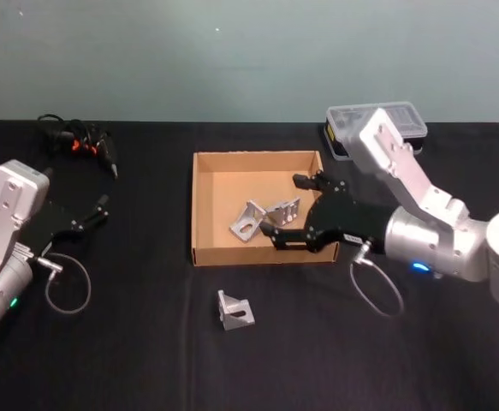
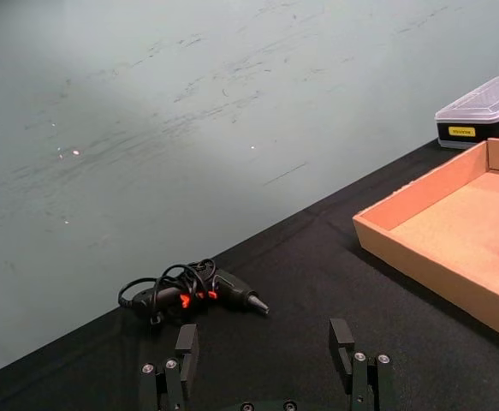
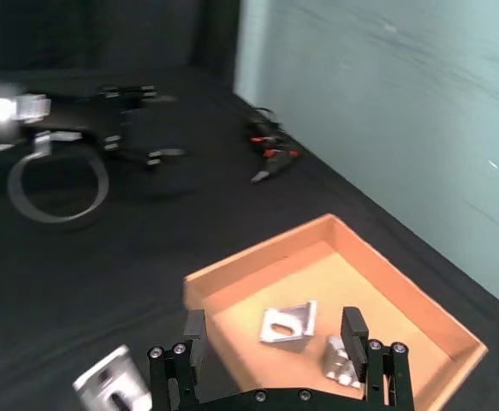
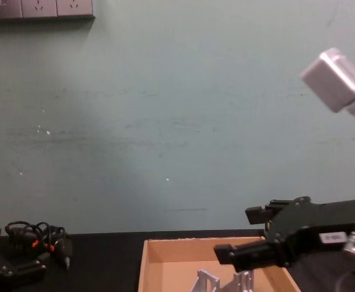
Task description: Use one hand to pick up the angle iron from the table and place it into the box.
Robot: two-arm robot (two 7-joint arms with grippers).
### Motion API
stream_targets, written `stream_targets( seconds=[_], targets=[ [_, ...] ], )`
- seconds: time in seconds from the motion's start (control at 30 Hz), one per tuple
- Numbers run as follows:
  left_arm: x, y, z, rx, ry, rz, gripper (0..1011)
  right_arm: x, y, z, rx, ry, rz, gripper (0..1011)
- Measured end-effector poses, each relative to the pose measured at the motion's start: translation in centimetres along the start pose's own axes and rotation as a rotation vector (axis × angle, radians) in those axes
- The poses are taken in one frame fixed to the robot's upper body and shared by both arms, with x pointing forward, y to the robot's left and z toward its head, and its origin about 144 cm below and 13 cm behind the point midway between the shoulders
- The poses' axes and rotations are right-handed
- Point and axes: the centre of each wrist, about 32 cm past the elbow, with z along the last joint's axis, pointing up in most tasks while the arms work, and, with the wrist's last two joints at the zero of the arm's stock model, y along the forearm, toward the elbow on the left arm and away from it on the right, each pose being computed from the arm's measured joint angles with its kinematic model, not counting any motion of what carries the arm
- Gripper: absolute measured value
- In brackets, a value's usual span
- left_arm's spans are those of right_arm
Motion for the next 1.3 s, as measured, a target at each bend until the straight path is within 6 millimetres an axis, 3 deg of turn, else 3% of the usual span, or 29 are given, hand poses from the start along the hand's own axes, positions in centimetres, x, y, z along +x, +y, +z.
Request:
stream_targets(
  seconds=[0.23,0.53,0.77,1.3],
  targets=[
    [0.0,0.0,0.0,0.0,0.0,0.0,1000,1.1,-1.7,-0.3,0.011,-0.113,0.159,1003],
    [0.0,0.0,0.0,0.0,0.0,0.0,1000,1.9,-2.1,-0.4,-0.026,-0.203,0.329,1002],
    [0.0,0.0,0.0,0.0,0.0,0.0,1000,1.9,-0.9,-1.2,-0.079,-0.242,0.447,1003],
    [0.0,0.0,0.0,0.0,0.0,0.0,1000,1.0,2.7,-2.2,-0.133,-0.246,0.528,1003]
  ],
)
